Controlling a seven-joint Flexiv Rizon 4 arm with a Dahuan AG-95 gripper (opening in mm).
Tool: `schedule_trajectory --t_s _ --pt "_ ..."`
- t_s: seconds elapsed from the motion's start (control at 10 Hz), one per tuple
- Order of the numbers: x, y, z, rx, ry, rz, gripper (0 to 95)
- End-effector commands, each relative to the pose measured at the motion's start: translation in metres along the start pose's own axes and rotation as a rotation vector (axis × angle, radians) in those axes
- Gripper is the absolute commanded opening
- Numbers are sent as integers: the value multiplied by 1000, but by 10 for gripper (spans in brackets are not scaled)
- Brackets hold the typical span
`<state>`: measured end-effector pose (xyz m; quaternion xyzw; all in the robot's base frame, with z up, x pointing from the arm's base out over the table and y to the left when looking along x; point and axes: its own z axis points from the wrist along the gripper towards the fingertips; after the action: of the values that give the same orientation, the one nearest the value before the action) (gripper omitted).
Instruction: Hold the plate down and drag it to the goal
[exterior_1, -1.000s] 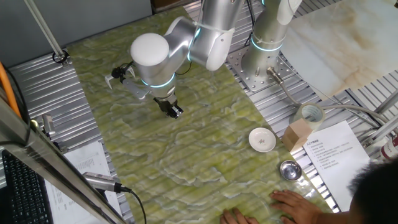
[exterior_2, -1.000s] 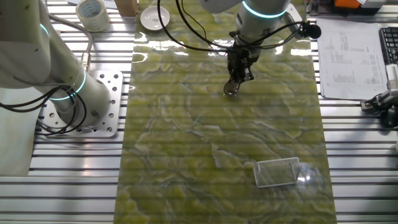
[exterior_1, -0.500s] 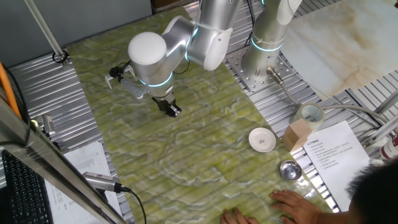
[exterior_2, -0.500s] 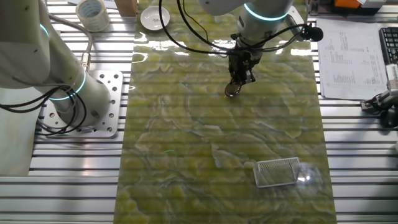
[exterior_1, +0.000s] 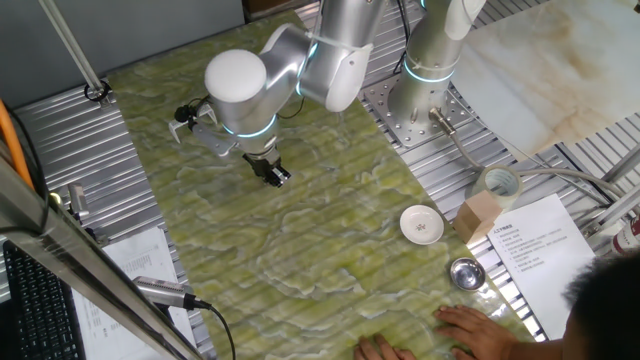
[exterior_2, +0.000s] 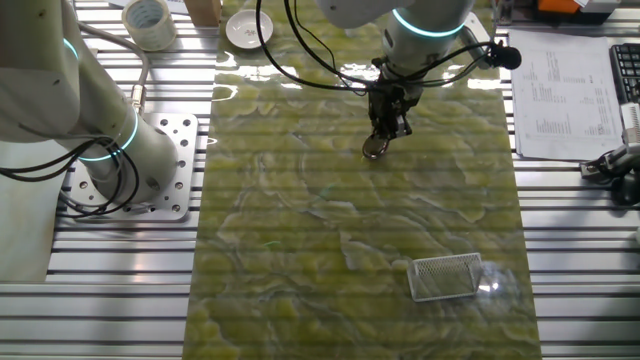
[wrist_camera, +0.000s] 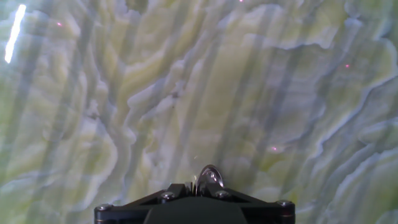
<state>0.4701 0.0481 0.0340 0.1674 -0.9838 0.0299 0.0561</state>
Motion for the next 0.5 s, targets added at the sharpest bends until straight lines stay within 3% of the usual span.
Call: schedule_trajectory --t_s 0.1,0.5 --pt "0 -2 -1 1 -2 -4 0" --pt "1 -8 2 -8 -8 -6 0"
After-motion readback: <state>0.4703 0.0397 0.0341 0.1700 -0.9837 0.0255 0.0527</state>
